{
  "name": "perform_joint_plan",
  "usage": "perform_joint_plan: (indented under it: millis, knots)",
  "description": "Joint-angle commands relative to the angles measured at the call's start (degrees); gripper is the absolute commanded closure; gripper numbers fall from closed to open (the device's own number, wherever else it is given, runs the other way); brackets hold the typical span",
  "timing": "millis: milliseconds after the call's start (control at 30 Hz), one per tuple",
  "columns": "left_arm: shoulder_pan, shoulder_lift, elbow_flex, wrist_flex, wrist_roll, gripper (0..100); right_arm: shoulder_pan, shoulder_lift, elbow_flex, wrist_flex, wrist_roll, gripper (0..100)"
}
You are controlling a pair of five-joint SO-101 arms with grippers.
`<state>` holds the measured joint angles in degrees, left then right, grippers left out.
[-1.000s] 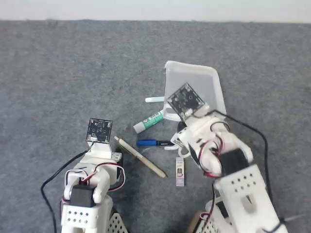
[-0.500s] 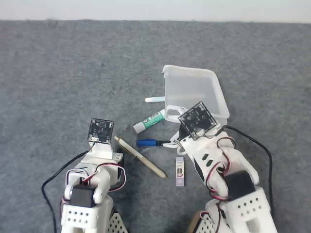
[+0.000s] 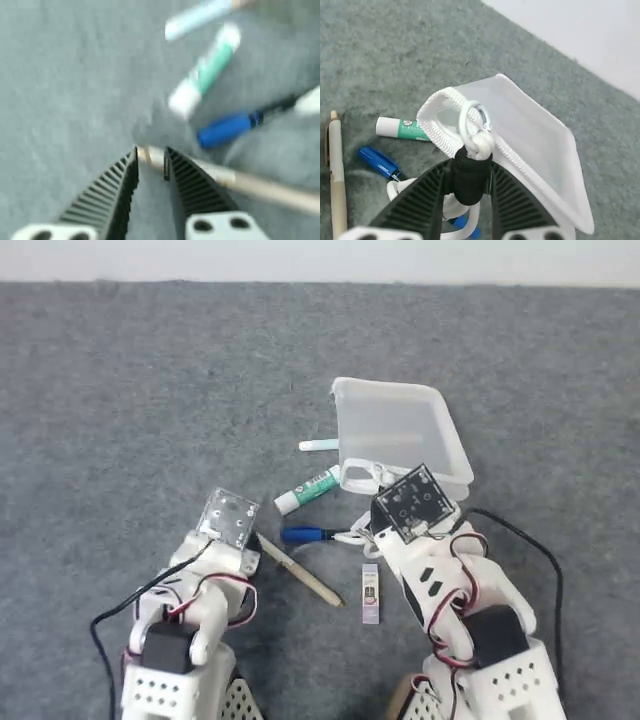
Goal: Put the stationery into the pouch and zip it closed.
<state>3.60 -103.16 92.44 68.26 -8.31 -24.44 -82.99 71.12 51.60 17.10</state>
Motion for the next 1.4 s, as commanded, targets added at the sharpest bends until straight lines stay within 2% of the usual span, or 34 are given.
perform_joint_plan:
  millis: [0, 167, 267, 467, 567, 700, 833, 1033, 1367]
  knots:
    - [1.05, -1.23, -7.25, -6.77, 1.23, 92, -0.31, -3.56, -0.18, -0.92, -0.62, 99.1]
    - [6.24, -1.23, -11.56, -9.05, 0.0, 92, -0.4, -6.46, 0.7, -0.66, -0.62, 99.1]
    - [8.97, -1.05, -13.67, -9.23, 3.52, 92, -0.4, -7.78, 1.32, -0.75, -0.62, 99.1]
    - [10.11, -1.05, -19.12, -10.02, 8.62, 91, -0.4, -8.48, 1.41, -0.66, -0.62, 99.1]
    - [12.66, -0.97, -19.74, -13.1, 11.69, 84, -0.48, -8.48, 1.41, -0.66, -0.62, 99.1]
    - [15.47, -0.88, -17.54, -13.89, 19.43, 71, -0.48, -8.48, 1.41, -0.57, -0.53, 99.1]
    - [16.09, -0.97, -13.05, -16.18, 23.21, 70, -0.48, -8.4, 1.32, 0.04, -0.35, 99.1]
    - [16.0, -1.05, -8.48, -21.01, 23.38, 70, -4.44, -8.48, 0.26, 2.86, 0.0, 99.1]
    - [15.56, -0.88, -0.22, -28.48, 20.31, 70, -4.79, -8.48, 0.26, 3.03, 0.0, 99.1]
